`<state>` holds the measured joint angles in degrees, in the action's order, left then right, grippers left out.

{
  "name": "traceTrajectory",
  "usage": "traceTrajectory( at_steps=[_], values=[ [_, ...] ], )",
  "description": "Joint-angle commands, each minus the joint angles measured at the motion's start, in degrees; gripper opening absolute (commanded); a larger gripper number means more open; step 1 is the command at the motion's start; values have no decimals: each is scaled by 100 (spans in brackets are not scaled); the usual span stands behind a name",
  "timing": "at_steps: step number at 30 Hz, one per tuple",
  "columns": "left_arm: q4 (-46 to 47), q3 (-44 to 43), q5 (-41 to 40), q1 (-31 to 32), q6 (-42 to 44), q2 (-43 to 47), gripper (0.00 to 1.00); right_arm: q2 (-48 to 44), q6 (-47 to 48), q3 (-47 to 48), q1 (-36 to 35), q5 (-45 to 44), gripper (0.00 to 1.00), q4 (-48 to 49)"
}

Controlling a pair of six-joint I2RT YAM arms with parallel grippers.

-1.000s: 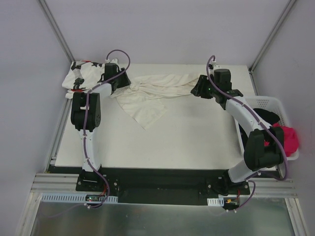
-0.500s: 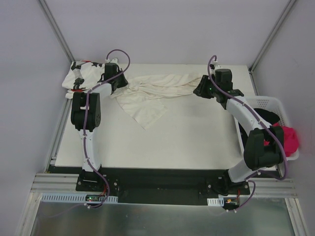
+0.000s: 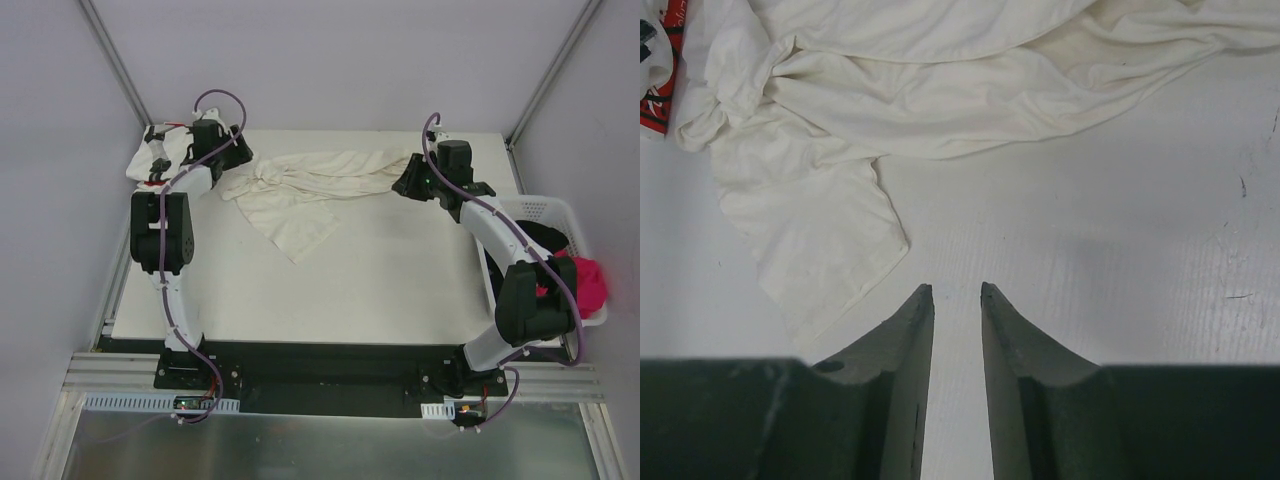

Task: Fold and stack the t-shirts
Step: Flatten out the tshirt

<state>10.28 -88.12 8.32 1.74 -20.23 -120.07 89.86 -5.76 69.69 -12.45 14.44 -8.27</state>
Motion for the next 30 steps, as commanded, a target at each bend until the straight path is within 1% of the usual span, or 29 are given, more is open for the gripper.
traceTrajectory(
  at_steps=[1,5,9,16,21,26,30],
  values=[
    [263,215,100,-296,-279,362,64,-101,-92,-35,49,112,27,238],
    [501,444,240,-428,-447,221,63,-118,-83,-61,67,103,27,238],
    [684,488,415,-481,-613,28,62,-127,-110,-87,85,94,27,247],
    [764,295,952,-490,-974,-314,60,-110,-145,-79,102,103,27,256],
    [791,198,1084,-499,-1193,-447,58,-109,-153,-61,111,103,26,256],
    [835,190,1102,-499,-1238,-517,57,-57,-171,-52,120,112,25,273],
    [800,84,1146,-499,-1255,-579,54,13,-197,-35,120,165,24,282]
  ],
)
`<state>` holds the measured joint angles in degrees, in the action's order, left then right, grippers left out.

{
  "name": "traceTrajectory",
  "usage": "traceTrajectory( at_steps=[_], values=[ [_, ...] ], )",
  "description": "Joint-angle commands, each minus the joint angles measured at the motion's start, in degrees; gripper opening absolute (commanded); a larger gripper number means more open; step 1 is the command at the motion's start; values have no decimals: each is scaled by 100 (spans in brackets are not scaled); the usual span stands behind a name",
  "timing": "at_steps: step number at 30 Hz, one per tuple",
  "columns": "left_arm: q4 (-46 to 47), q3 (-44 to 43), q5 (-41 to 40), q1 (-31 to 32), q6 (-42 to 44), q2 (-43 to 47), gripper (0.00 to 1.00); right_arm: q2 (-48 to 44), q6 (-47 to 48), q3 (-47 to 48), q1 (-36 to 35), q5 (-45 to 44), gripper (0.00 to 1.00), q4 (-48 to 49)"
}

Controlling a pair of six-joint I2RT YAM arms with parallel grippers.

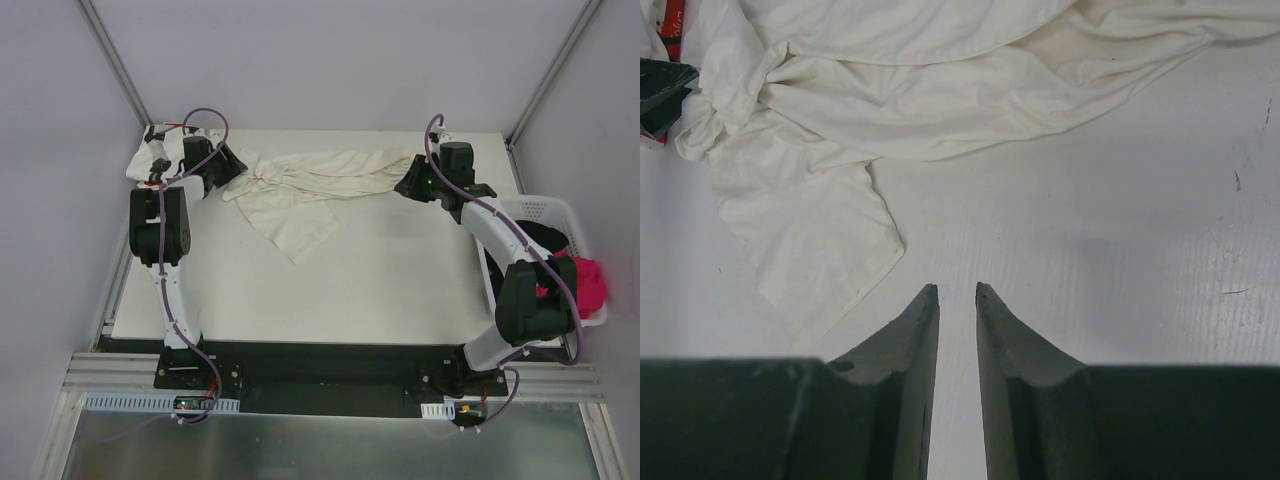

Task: Fold and stack the t-shirts
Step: Flatten out the tshirt

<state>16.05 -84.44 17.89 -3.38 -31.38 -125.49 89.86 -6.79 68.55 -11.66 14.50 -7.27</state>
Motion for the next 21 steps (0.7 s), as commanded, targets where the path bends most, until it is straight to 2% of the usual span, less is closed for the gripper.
traceTrajectory(
  at_steps=[1,7,14,20,21],
  values=[
    [223,-309,206,12,-141,-63,52,22,-86,79,50,167,23,182],
    [118,-485,241,12,-141,-90,49,101,-121,97,50,193,21,217],
    [91,-476,241,12,-149,-63,36,181,-147,105,50,255,16,252],
    [73,-494,268,21,-176,-107,17,172,-148,70,59,237,13,252],
    [73,-503,259,13,-167,-107,11,163,-139,70,50,246,12,252]
  ],
)
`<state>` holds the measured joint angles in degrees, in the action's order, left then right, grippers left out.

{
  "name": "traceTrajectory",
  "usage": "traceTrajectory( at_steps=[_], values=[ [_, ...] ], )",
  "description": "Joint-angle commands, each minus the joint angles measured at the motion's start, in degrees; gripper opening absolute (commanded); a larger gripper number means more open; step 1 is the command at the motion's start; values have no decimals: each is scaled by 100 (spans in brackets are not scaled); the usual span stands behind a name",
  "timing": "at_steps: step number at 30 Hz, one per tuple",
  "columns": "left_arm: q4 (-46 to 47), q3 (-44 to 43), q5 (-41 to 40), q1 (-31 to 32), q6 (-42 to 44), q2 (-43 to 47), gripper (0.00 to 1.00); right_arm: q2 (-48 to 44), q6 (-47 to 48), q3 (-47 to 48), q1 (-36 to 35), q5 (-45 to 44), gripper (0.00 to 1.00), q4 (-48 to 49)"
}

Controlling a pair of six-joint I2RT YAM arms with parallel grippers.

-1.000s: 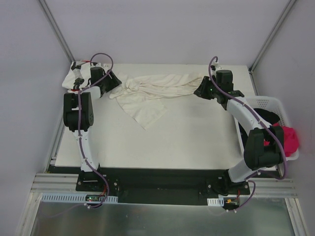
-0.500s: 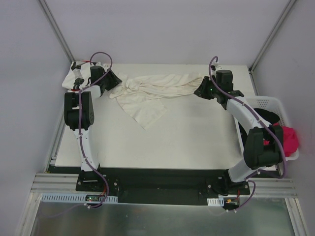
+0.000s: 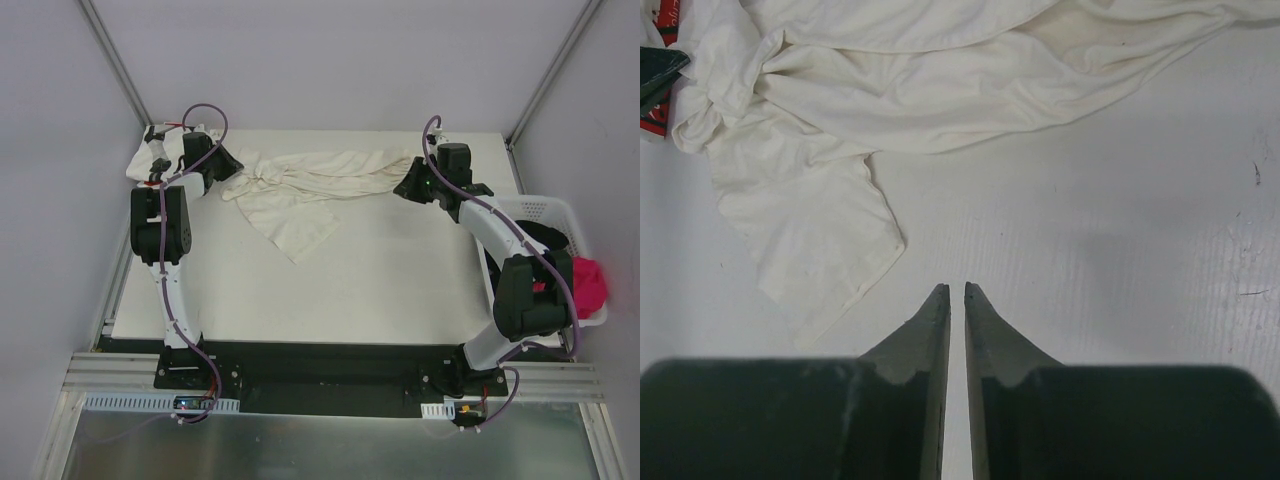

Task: Fold and stack the t-shirts
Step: Flatten out the tshirt

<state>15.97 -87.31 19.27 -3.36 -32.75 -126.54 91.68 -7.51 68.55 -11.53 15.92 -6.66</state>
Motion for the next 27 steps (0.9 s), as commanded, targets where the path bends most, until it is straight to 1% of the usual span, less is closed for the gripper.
traceTrajectory(
  at_steps=[1,7,14,18,19,22,23,24,25,26,27],
  values=[
    [82,-225,130,10,-29,-20,9,-27,-67,70,37,95,12,191],
    [65,-260,156,10,-21,-2,0,-19,-75,70,46,121,10,191],
    [99,-190,174,10,14,77,0,52,-84,88,54,78,8,200],
    [135,-129,165,10,6,191,0,262,30,421,63,-185,10,42],
    [135,-129,165,10,6,209,0,367,47,561,89,-299,18,-106],
    [126,-129,174,10,-12,296,0,824,127,1106,195,-265,31,-257],
    [117,-129,200,10,-12,305,0,938,144,1238,230,-300,34,-275],
    [117,-129,218,10,-12,349,0,1270,170,1622,326,-318,36,-336],
    [117,-120,244,10,-12,367,0,1430,179,1809,388,-318,40,-432],
    [117,-120,253,10,-12,367,0,1641,188,2054,441,-327,41,-494],
    [109,-120,262,10,-12,384,0,1825,171,2492,537,-327,41,-669]
  ],
)
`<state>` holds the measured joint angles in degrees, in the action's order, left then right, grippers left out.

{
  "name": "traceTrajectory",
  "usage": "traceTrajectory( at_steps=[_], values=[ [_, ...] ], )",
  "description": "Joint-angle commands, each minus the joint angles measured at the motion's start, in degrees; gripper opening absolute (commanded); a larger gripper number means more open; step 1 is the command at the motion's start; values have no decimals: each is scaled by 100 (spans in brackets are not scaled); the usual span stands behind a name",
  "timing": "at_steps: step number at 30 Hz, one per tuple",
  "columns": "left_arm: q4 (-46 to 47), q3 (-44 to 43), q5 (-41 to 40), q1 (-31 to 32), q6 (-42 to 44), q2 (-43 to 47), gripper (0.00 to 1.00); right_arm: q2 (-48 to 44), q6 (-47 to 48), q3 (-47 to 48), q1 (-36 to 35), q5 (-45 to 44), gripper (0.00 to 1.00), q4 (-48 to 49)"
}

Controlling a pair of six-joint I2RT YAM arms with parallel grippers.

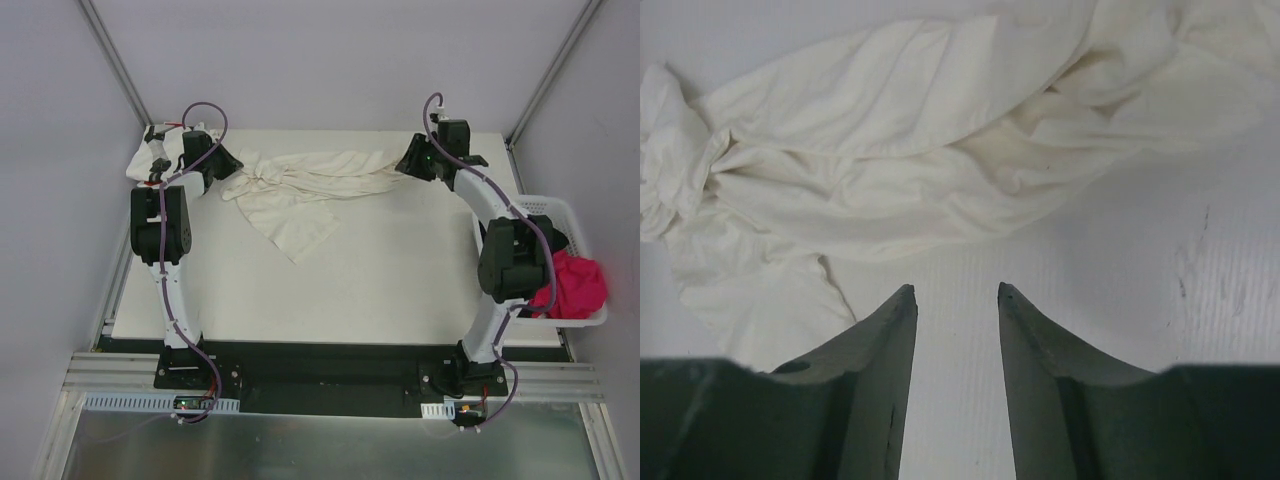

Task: Fold and stack the t-shirts
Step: Flatten out the tshirt

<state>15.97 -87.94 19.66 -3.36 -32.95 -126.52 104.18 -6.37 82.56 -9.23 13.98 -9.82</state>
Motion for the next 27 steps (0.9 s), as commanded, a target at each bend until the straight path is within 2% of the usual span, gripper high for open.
traceTrajectory(
  at_steps=[1,11,21,27],
  values=[
    [108,-48,240,10,17,391,0,951,66,1365,352,-71,41,-423],
    [108,119,258,10,-1,611,0,2614,75,3414,493,-150,42,-925],
    [179,839,91,19,69,1638,0,2950,-224,3618,414,61,42,-653],
    [135,866,38,19,131,1876,0,3222,-356,3757,300,61,42,-520]
  ],
)
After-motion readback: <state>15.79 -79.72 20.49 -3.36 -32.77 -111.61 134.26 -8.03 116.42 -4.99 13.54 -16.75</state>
